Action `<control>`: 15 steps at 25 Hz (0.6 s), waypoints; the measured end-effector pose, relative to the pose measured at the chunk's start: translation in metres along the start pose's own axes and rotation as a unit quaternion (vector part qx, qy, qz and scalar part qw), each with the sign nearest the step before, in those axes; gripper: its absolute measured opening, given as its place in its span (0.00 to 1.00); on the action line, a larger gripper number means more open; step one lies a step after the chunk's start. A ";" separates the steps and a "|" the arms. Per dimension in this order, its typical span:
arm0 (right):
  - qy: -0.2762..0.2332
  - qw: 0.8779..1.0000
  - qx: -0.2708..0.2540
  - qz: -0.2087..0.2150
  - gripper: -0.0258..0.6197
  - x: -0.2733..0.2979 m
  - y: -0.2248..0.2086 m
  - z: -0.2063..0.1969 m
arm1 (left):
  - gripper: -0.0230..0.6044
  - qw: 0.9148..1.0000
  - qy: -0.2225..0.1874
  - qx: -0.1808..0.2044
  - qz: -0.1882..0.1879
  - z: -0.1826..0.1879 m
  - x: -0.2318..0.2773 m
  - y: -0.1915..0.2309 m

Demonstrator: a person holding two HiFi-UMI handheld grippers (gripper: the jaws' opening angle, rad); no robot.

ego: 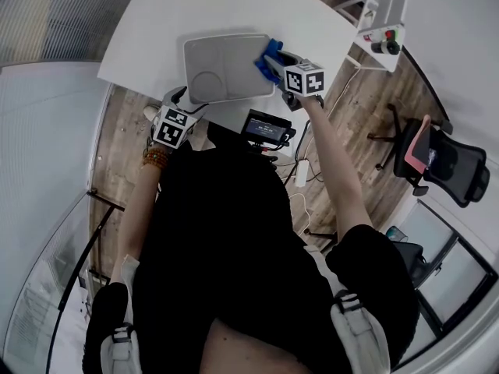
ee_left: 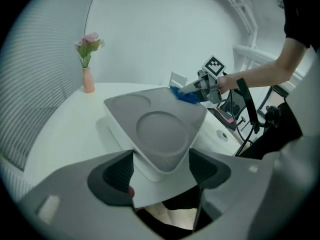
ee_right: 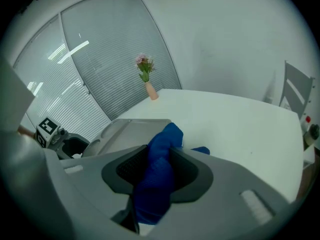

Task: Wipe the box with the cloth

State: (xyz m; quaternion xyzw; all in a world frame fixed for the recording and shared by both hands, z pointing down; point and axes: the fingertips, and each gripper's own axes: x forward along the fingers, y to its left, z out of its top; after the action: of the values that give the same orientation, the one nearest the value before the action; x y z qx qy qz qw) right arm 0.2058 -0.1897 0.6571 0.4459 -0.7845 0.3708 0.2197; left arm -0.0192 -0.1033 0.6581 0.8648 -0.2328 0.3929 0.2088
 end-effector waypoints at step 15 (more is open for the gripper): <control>0.042 0.998 0.002 0.047 0.29 -0.026 0.021 -0.050 | 0.60 1.000 0.010 -0.011 0.011 0.004 0.006 0.004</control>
State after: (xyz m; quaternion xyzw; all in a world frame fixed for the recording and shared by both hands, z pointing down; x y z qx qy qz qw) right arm 0.2011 -0.1299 0.6630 0.3929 -0.7937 0.4011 0.2340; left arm -0.0162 -0.1101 0.6613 0.8558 -0.2443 0.4012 0.2168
